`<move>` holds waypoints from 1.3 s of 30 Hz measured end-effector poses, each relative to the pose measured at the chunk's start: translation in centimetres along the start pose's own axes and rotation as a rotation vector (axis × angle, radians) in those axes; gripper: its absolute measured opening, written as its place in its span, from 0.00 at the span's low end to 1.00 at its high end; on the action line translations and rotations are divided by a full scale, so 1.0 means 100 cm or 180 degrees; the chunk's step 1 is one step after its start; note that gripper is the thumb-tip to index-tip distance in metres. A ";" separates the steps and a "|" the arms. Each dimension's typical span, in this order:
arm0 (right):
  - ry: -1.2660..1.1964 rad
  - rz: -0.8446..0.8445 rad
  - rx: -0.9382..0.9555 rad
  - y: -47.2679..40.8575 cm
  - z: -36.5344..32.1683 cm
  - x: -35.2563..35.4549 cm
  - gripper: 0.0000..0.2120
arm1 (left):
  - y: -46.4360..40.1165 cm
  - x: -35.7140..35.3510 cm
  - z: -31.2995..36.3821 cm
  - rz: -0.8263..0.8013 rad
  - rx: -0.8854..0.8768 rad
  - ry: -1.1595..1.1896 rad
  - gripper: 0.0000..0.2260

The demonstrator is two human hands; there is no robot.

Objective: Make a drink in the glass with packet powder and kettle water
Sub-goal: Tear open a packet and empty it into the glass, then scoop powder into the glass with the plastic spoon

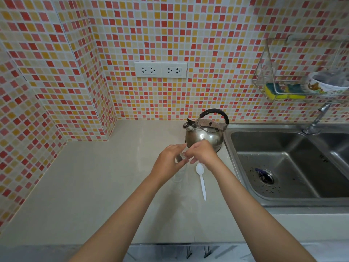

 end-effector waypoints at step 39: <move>0.1152 0.0227 -0.0854 -0.009 0.142 -0.024 0.15 | -0.007 0.012 -0.035 0.0223 0.0725 0.1054 0.23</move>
Point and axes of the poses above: each hand's wrist, its own y-axis away from the middle knuckle, its own x-axis out of the back of the hand, z = x × y, the point moved 6 cm from there along -y, towards the middle knuckle, and after that the axes turned 12 degrees about x, right-handed, at the moved point
